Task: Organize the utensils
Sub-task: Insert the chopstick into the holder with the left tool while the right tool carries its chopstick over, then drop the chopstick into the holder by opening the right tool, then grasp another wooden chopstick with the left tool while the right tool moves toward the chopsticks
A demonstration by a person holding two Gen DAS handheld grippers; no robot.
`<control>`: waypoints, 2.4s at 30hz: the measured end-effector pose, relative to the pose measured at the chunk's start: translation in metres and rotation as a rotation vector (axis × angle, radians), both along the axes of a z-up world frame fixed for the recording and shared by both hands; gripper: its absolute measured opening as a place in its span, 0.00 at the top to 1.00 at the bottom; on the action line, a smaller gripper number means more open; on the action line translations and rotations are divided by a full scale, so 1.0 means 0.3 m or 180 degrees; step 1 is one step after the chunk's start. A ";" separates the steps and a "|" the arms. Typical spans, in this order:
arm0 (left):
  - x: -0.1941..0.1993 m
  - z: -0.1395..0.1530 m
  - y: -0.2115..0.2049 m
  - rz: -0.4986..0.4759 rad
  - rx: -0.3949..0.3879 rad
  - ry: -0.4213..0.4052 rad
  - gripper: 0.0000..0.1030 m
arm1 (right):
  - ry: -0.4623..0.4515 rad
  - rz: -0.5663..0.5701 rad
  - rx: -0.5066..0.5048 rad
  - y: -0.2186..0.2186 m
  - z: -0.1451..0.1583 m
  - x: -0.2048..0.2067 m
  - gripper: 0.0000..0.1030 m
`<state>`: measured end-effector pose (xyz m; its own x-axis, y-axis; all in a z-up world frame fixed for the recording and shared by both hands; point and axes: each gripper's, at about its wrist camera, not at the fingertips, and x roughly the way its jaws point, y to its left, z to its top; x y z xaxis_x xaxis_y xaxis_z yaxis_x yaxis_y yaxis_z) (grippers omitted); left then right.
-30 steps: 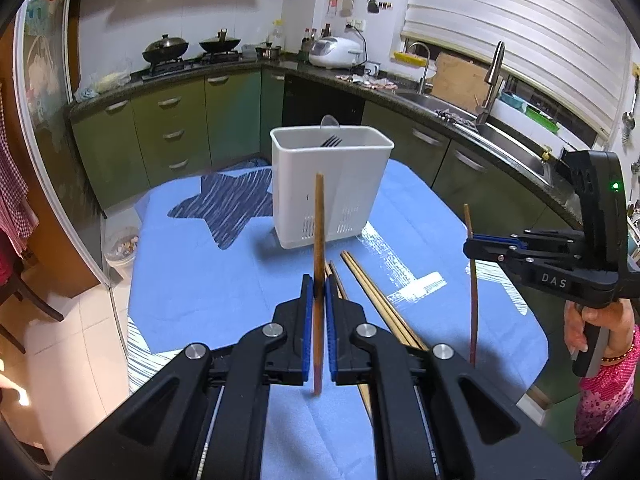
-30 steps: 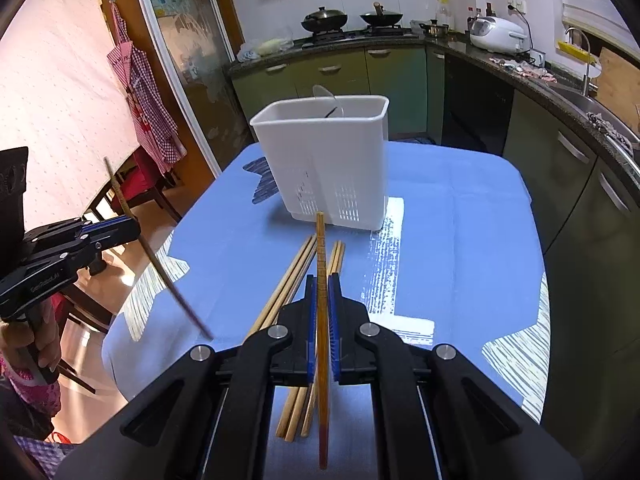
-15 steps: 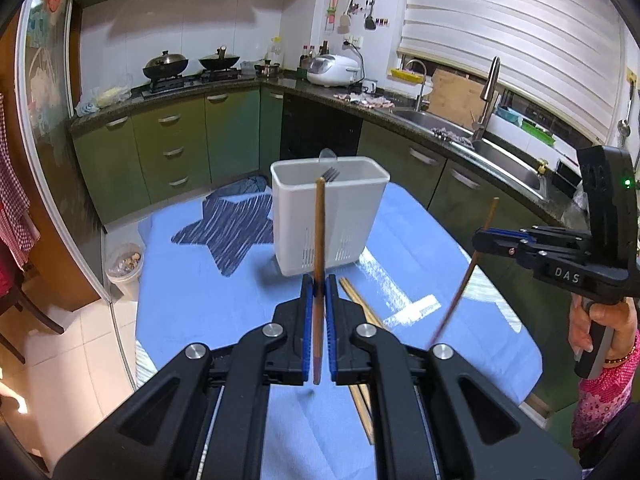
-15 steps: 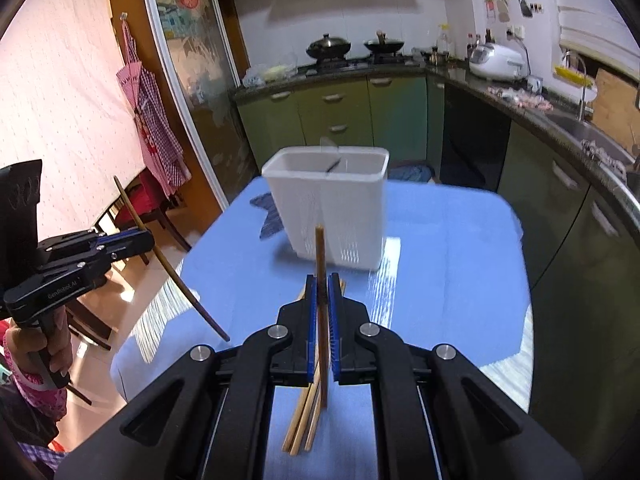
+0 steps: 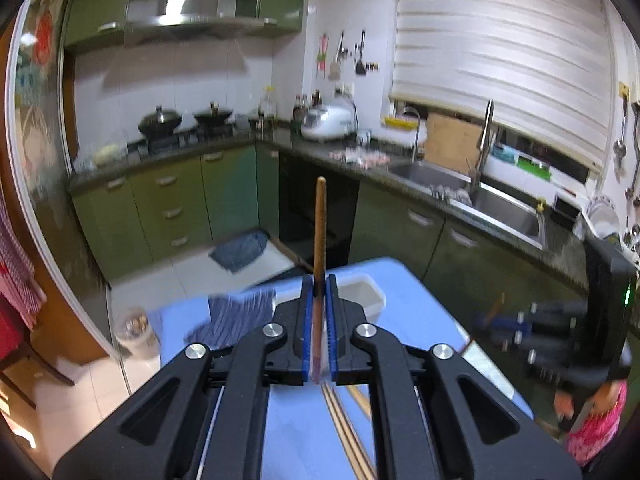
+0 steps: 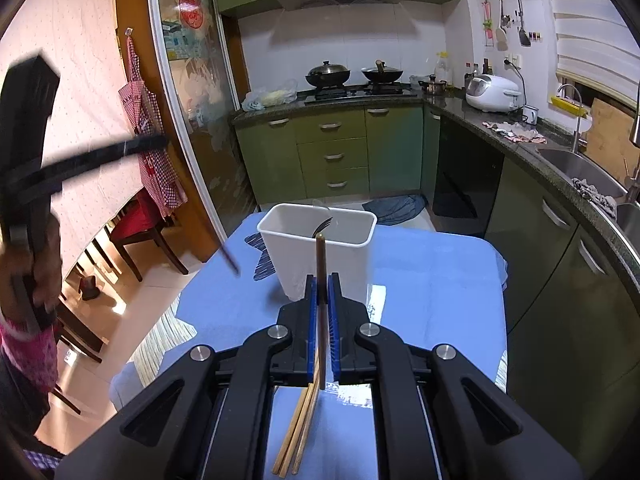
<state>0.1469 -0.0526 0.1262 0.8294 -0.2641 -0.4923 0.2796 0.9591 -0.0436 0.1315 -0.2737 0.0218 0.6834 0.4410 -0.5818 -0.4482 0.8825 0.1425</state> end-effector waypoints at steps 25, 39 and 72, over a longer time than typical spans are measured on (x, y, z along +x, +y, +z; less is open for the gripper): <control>0.291 -0.239 -0.002 0.0221 0.0062 0.0457 0.79 | -0.0219 -0.0161 0.0144 -0.055 0.139 0.103 0.94; 0.049 -0.217 0.062 0.0144 0.0095 0.0279 0.66 | -0.0517 -0.0421 0.0367 0.047 0.388 0.406 0.94; 0.070 -0.679 -0.061 0.0073 0.0101 0.1605 0.55 | 0.0472 -0.0507 -0.0072 -0.100 -0.332 0.123 0.70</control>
<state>0.1680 -0.0710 -0.0775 0.4918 -0.2271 -0.8406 0.2100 0.9678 -0.1385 0.1684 -0.3036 -0.0779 0.6495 0.3201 -0.6897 -0.2785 0.9442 0.1759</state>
